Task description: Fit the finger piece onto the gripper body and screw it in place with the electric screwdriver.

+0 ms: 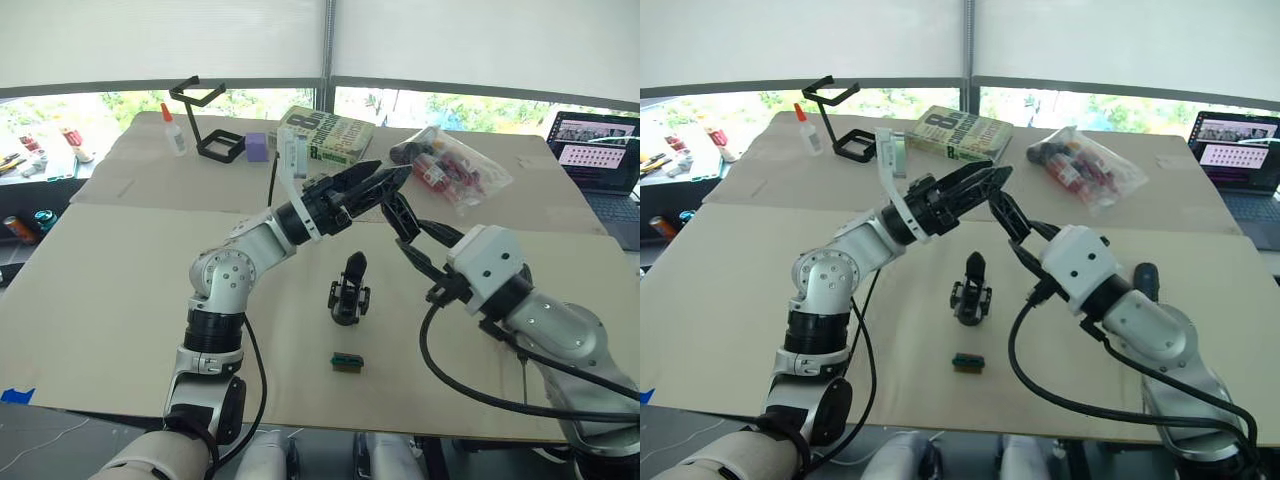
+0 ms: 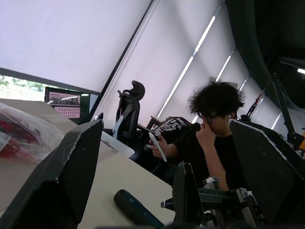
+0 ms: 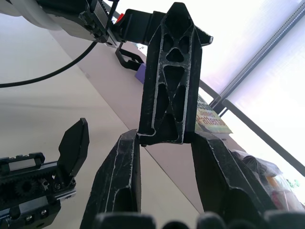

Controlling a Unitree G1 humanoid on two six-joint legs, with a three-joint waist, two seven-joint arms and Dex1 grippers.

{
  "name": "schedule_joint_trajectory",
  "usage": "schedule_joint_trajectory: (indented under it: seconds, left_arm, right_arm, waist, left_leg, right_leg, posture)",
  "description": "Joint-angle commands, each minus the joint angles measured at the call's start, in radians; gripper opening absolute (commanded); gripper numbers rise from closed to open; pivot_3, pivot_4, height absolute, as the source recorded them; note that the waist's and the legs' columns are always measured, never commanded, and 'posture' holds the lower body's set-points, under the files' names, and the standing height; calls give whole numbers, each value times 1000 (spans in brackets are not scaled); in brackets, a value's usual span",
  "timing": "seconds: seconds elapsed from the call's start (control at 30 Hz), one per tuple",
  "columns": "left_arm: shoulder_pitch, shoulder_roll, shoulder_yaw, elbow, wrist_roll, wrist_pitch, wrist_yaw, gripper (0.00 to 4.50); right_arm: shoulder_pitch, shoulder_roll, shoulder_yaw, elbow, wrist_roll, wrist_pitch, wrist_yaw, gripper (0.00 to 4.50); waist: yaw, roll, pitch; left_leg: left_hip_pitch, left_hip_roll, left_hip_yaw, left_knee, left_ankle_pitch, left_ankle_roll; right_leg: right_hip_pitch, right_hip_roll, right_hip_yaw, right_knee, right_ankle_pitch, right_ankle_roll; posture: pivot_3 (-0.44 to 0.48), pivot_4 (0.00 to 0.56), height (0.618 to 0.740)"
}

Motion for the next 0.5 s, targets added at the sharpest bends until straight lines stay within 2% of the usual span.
schedule_joint_trajectory:
  seconds: [0.03,0.07,0.17,0.23,0.4,0.5]
  left_arm:
    - [-19,-15,0,-41,-28,7,-13,4500]
    - [-20,-17,0,-41,-28,8,-12,4500]
    - [-19,-26,2,-36,-28,13,-10,3548]
    - [-17,-26,0,-32,-21,14,-14,2650]
    - [-17,-36,3,-25,-2,-17,-23,42]
    - [-15,-42,15,-30,-6,-27,-14,0]
  right_arm:
    - [-18,10,-11,-24,-21,10,-12,1154]
    - [-20,13,-9,-23,-24,13,-12,1154]
    - [-26,19,-6,-20,-33,17,-5,1154]
    - [-33,21,-4,-18,-34,27,-2,1154]
    - [-44,11,5,-17,-26,49,20,1154]
    - [-37,18,-2,-29,-2,83,32,1155]
  waist:
    - [1,0,0]
    - [2,0,0]
    - [1,0,0]
    - [0,0,0]
    - [0,0,0]
    - [1,0,0]
  left_leg:
    - [0,0,0,0,0,0]
    - [0,0,0,0,0,0]
    - [0,-1,0,0,0,0]
    - [0,-1,0,0,0,0]
    - [0,-1,0,0,0,0]
    - [0,-1,-1,0,0,0]
  right_leg:
    - [0,0,0,0,0,0]
    - [0,0,0,0,0,0]
    - [0,0,0,0,0,0]
    - [0,0,0,0,0,0]
    - [0,0,0,0,0,0]
    - [0,0,0,0,0,0]
  posture:
    - [0,150,740]
    - [0,150,740]
    - [0,150,740]
    - [0,150,740]
    - [0,150,740]
    - [0,150,740]
